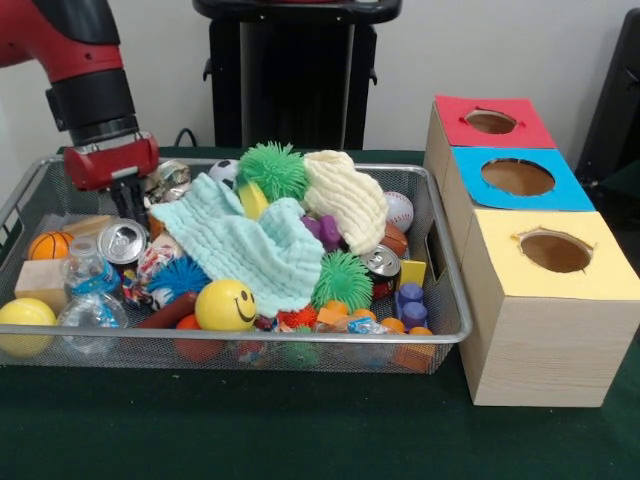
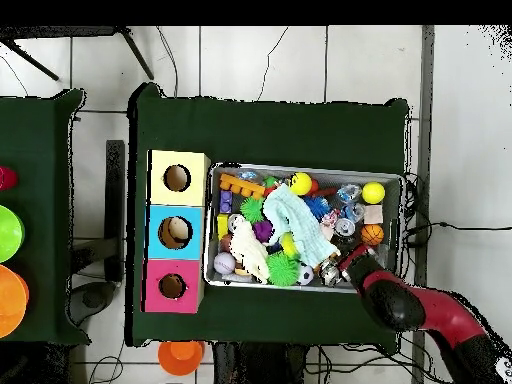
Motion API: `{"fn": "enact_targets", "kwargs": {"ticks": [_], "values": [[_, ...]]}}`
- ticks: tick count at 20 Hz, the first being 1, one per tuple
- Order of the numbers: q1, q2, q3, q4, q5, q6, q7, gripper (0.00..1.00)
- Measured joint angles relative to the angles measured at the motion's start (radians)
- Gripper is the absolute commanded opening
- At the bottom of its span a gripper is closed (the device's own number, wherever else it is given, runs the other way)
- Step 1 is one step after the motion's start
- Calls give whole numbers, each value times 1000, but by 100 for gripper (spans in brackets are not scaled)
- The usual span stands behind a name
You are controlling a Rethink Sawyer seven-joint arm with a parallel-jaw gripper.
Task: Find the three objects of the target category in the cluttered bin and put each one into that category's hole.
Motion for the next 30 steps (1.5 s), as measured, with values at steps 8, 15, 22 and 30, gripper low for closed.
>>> {"fn": "enact_targets", "kwargs": {"ticks": [8,15,22,30], "values": [[111,-43,-45,-24,-88,-40,0,0],[109,-43,-48,-24,-96,-42,0,0],[132,-49,-80,-33,-109,-49,0,0],[205,-80,-151,-51,-145,-48,0,0]]}}
